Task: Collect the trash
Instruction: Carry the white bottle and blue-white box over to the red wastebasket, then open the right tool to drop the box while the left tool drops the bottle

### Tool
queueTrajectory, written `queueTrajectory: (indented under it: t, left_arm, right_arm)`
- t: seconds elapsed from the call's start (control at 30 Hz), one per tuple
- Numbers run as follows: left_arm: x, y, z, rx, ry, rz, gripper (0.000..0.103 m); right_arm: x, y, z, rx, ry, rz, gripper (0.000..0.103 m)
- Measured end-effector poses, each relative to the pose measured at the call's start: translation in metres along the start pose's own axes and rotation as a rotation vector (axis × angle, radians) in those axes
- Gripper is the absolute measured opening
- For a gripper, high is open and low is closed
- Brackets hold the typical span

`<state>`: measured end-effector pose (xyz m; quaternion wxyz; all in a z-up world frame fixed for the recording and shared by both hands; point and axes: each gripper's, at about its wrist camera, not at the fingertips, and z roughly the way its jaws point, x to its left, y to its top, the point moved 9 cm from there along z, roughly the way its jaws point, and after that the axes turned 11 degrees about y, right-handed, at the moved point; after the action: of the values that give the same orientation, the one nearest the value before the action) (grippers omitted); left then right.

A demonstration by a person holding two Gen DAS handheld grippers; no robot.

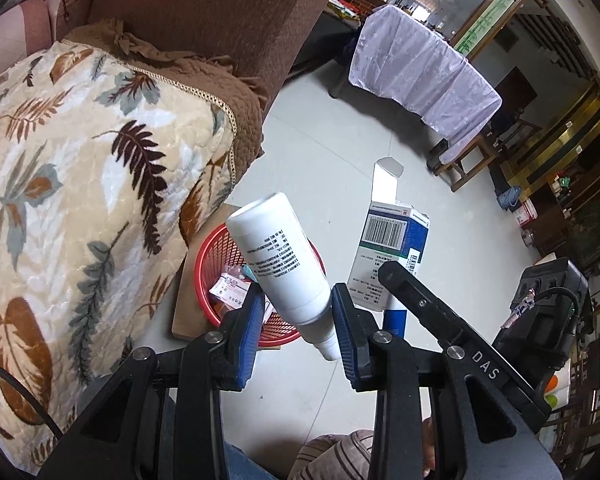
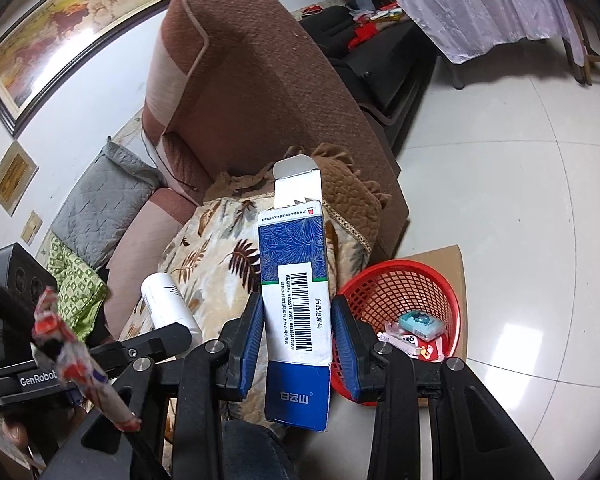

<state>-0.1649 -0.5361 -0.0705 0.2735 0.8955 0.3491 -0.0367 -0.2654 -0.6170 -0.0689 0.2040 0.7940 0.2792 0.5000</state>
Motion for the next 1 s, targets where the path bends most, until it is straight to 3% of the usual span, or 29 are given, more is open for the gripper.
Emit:
queueTrajectory:
  t: [0.47,0.67,0.7,0.8,1.0]
  left_arm:
    - [0.001,0.003,0.055,0.077,0.027,0.03,0.033]
    - [-0.003,0.003,0.083,0.134,-0.031,0.02,0.034]
    - [-0.003,0.002,0.086,0.14,-0.027,0.023,0.037]
    - [-0.001,0.001,0.092,0.142,-0.019,0.044,0.048]
    - [0.024,0.001,0.077,0.125,-0.013,-0.022,0.049]
  right_arm:
    - [-0.032,-0.005,0.024,0.028,-0.038,0.048,0.037]
    - [-0.046,-0.003,0.034,0.038,-0.066,0.101,0.048]
    - [-0.048,-0.003,0.034,0.036,-0.069,0.108,0.053]
    - [-0.05,-0.003,0.031,0.032,-0.077,0.11,0.055]
    - [-0.037,0.0,0.027,0.023,-0.056,0.089,0.055]
